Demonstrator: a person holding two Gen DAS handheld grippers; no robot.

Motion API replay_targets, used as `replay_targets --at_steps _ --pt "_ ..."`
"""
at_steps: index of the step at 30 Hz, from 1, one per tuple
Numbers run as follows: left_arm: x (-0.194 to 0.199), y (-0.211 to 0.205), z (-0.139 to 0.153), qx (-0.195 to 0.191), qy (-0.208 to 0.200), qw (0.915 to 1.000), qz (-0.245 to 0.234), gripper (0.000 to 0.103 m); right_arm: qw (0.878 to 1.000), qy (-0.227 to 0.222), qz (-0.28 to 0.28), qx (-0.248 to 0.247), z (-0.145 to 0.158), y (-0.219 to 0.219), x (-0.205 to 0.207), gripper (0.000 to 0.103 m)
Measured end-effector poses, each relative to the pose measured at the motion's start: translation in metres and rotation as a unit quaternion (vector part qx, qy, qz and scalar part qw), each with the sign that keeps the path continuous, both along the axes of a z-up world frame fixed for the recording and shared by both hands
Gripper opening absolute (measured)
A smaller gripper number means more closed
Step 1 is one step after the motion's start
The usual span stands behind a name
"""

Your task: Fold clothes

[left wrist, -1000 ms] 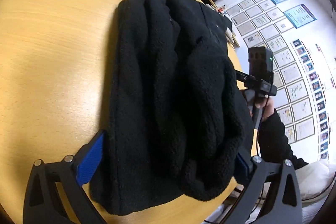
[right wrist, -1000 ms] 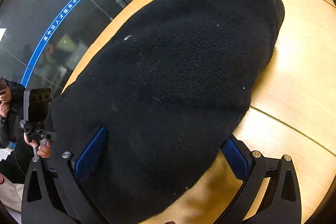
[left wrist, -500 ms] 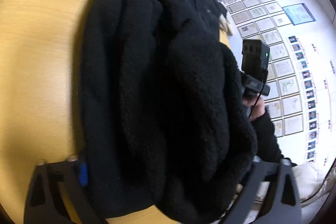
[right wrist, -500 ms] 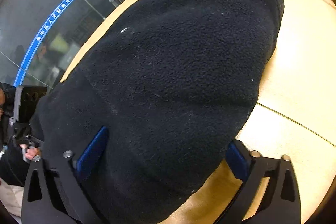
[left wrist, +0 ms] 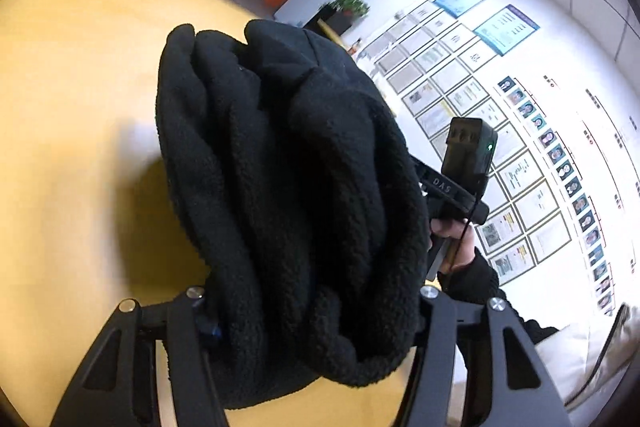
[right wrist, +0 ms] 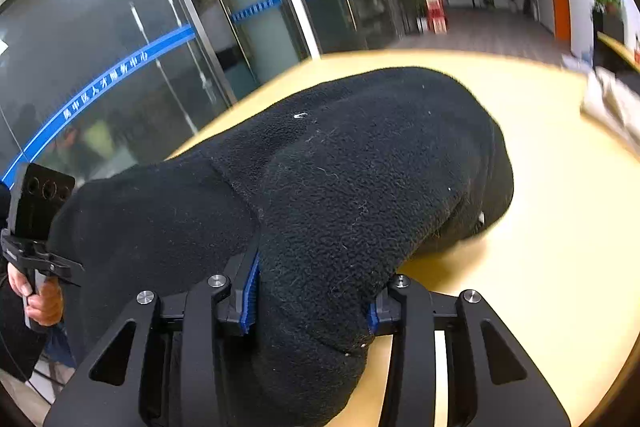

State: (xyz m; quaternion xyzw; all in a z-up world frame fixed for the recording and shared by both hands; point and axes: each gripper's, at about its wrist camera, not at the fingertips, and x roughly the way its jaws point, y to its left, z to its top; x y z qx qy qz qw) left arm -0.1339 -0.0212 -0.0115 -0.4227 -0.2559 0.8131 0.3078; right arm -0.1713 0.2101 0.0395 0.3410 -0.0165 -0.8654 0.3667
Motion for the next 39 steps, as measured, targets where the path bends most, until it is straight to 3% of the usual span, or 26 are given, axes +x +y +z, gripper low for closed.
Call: replay_targets --at_steps 2,4,9,11,13,17,19,21,23,26,30,33,35,39 --pt "-0.032 -0.001 0.013 -0.006 0.017 0.9998 0.003 0.063 1.000 0.011 0.003 -0.001 0.020 -0.014 -0.034 0.039" --pt "-0.073 -0.004 0.007 -0.015 0.014 0.9997 0.013 0.064 1.000 0.004 0.002 -0.006 0.029 -0.023 -0.075 0.041" --pt "-0.167 -0.009 -0.072 -0.049 -0.073 0.9953 0.040 0.064 0.999 -0.041 -0.019 0.024 -0.023 -0.031 -0.171 0.042" --pt "-0.181 -0.007 -0.100 -0.042 -0.096 0.9936 0.042 0.070 0.996 -0.062 -0.020 0.058 -0.058 -0.043 -0.192 0.042" --pt "-0.183 -0.006 -0.104 -0.020 -0.088 0.9950 0.043 0.071 0.996 -0.064 -0.022 0.060 -0.084 -0.055 -0.197 0.047" --pt "-0.184 0.000 -0.102 -0.037 -0.084 0.9947 0.048 0.080 0.997 -0.061 -0.027 0.036 -0.094 -0.054 -0.197 0.054" --pt "-0.186 -0.004 -0.099 -0.052 -0.084 0.9935 0.057 0.086 0.997 -0.051 -0.041 0.050 -0.094 -0.057 -0.191 0.060" --pt "-0.182 -0.001 -0.092 -0.069 -0.080 0.9919 0.070 0.087 0.995 -0.042 -0.061 0.063 -0.092 -0.058 -0.185 0.081" --pt "-0.170 0.006 -0.076 -0.100 -0.067 0.9891 0.084 0.087 0.994 -0.037 -0.074 0.068 -0.082 -0.051 -0.178 0.093" --pt "-0.143 0.017 -0.041 -0.148 -0.037 0.9821 0.110 0.087 0.995 -0.020 -0.084 0.057 -0.058 -0.049 -0.158 0.102" --pt "-0.117 0.046 0.009 -0.208 0.027 0.9658 0.152 0.088 0.992 0.041 -0.104 0.061 -0.008 -0.013 -0.082 0.103" --pt "-0.076 0.077 0.052 -0.289 0.099 0.9340 0.185 0.098 0.988 0.086 -0.108 0.076 0.024 -0.015 -0.021 0.103" --pt "-0.017 0.071 0.064 -0.325 0.133 0.9168 0.190 0.099 0.985 0.110 -0.107 0.083 0.038 -0.018 0.022 0.103" --pt "0.053 0.078 0.083 -0.337 0.148 0.9104 0.189 0.100 0.981 0.117 -0.114 0.106 0.044 -0.030 0.089 0.103"
